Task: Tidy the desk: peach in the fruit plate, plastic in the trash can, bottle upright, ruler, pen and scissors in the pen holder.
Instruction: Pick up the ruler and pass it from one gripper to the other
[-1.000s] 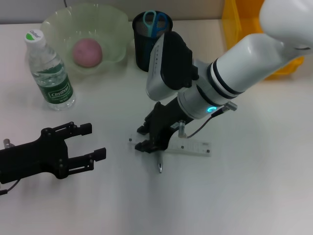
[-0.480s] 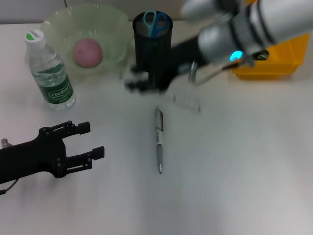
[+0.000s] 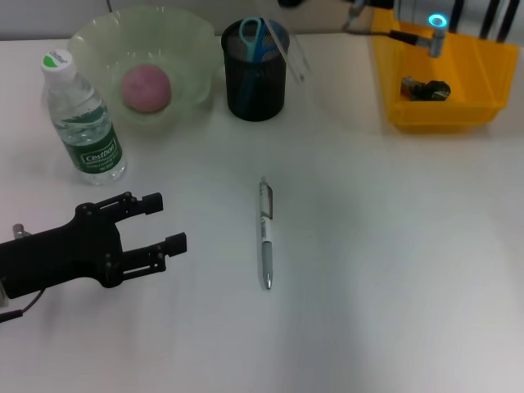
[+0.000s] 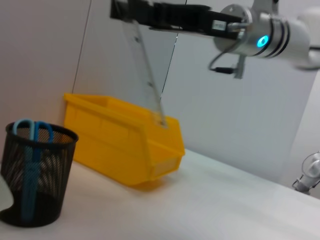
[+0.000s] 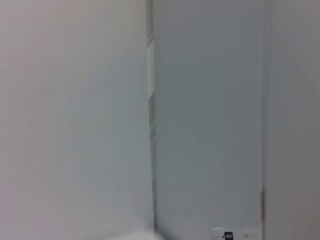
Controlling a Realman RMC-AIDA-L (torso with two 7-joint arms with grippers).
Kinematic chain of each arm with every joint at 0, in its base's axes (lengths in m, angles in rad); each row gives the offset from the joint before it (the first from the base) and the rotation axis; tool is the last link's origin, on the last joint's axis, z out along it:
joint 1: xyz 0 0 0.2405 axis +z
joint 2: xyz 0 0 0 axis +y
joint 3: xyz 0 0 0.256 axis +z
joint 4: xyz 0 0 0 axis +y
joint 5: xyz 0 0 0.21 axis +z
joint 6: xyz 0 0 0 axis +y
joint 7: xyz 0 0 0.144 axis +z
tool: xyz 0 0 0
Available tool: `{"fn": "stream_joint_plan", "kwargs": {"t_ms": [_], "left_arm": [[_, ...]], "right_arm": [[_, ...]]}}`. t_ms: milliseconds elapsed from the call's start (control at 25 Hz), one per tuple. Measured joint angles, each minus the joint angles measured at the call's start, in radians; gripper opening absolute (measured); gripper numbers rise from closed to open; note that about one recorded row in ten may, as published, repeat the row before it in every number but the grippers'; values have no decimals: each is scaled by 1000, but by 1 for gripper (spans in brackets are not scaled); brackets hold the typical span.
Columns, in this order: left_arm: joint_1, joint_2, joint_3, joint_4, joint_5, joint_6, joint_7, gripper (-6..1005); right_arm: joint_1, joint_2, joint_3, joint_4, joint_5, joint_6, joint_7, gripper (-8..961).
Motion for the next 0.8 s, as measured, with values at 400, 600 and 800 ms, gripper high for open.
{"fn": "stream_joint_plan", "kwargs": {"t_ms": [400,600,800], "left_arm": [[-18,-5,-35,-1,0,11,-17,785],[-21,-14,-51,1,-2,11,-18,784],[-34,-19,-53,-6,-12,2,-13,784]], "right_arm": [[173,8,-6,385,494,104,-492,375],[254,11,-5,490,565,165,-614,375],[262,11,-4,499,567,194,-636,375]]}}
